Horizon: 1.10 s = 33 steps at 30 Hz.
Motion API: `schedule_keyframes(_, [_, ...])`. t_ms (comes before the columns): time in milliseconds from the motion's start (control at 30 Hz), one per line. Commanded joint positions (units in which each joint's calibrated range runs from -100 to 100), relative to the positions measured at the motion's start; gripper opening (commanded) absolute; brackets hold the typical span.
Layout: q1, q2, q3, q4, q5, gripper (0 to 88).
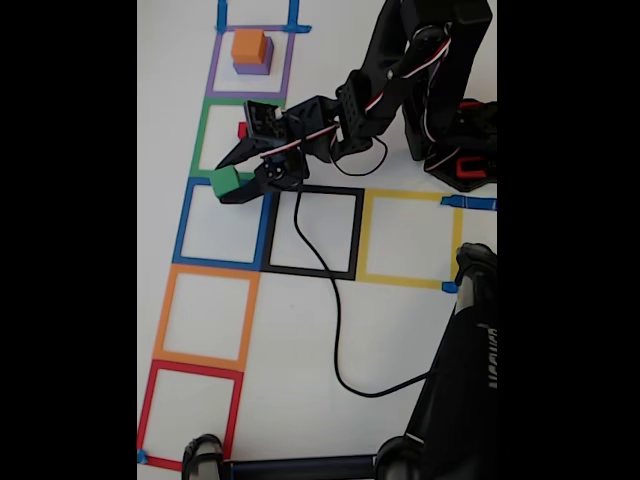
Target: Tower of hanoi
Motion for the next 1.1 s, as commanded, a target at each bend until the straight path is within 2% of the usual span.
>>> schedule_keyframes(0, [-1.4,10.5,-5.3,-9.7,0.4,3.6])
schedule_keyframes(267, [-3.0,25.3,-14.1,-17.7,0.4,3.3])
schedule_keyframes(733, [-4.5,32.6,-15.5,-21.4,0.4,4.4])
schedule_keyframes(1067, [-3.2,33.4,-15.4,-21.1,0.4,16.3])
